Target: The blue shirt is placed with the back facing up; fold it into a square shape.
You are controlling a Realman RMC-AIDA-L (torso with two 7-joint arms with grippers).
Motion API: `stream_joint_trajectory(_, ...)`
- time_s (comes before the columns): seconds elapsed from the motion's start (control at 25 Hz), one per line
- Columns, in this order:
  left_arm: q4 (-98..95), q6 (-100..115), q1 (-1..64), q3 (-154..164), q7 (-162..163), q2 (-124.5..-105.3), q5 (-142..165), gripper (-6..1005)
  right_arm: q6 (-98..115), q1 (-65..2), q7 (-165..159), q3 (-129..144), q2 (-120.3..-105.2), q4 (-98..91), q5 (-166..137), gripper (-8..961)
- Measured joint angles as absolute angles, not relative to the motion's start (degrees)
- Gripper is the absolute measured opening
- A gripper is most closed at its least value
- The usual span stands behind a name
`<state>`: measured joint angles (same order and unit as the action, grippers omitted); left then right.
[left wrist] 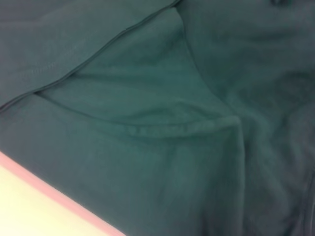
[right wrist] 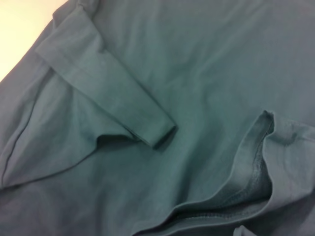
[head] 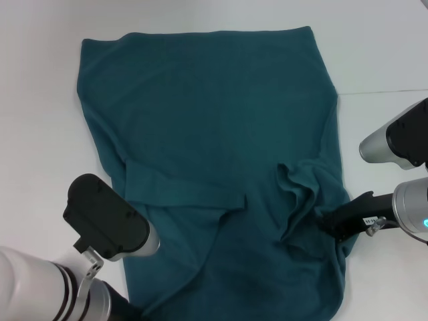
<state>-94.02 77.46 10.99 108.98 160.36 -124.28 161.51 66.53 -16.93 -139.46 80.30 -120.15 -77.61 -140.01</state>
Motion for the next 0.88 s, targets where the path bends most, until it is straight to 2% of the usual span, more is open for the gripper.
stream_joint_trajectory(0.32, -94.1, 80.1, 12.1, 109.0, 160.1, -124.17, 163.5, 58, 66.5, -17.0, -139.2, 79.9, -120.15, -77.6, -140.0, 63)
stream_joint_trajectory(0.88, -97.1, 84.0, 12.0, 102.0, 154.7, -124.11, 163.6, 48, 72.4, -15.5, -135.3, 79.7, -120.16, -82.2, -136.4, 64)
